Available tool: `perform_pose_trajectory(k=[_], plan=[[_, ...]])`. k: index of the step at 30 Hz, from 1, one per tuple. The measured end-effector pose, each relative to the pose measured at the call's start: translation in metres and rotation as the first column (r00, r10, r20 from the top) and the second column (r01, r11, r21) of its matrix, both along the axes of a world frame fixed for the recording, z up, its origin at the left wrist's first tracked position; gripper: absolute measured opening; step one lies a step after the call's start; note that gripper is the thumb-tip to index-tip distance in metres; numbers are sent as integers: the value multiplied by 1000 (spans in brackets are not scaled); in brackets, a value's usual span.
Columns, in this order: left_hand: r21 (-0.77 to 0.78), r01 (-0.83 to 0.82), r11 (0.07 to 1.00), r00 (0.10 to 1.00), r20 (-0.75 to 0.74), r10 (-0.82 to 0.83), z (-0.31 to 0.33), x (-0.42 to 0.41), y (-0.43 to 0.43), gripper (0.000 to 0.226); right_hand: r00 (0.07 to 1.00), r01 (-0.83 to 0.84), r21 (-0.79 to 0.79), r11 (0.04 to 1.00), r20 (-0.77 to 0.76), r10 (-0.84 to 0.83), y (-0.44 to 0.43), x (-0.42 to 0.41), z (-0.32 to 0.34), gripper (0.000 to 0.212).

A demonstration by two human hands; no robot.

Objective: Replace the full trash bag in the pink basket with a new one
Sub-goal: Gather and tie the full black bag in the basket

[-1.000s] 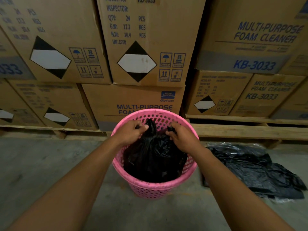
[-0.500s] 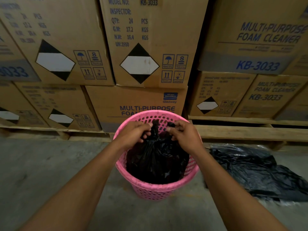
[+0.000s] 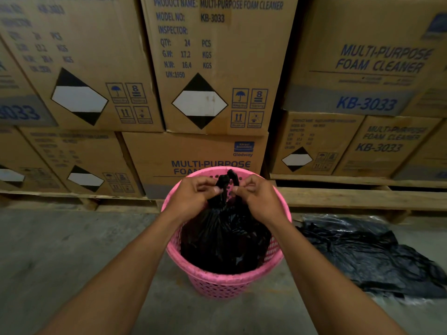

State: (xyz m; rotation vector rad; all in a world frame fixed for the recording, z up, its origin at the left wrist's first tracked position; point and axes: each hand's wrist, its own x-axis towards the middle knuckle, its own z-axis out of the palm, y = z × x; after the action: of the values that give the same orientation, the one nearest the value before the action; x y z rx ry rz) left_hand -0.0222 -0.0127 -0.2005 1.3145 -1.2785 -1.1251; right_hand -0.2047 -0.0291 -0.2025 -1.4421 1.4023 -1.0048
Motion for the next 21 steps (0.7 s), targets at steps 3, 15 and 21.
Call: perform_pose_trajectory(k=[3,15,21], plan=[[-20,48,999,998,40,-47,2,-3,-2,22,999,-52,-15,999,-4,51,-1,4,-2,6],[54,-98,994,994,63,94,-4,3,-17,13,970,-158,-55,986,-194,145,9,-6,-19,10],[-5,232,973,719,674,-168,14,-1,-18,17,964,-86,-234,969,-266,21,9,-3,-19,14]])
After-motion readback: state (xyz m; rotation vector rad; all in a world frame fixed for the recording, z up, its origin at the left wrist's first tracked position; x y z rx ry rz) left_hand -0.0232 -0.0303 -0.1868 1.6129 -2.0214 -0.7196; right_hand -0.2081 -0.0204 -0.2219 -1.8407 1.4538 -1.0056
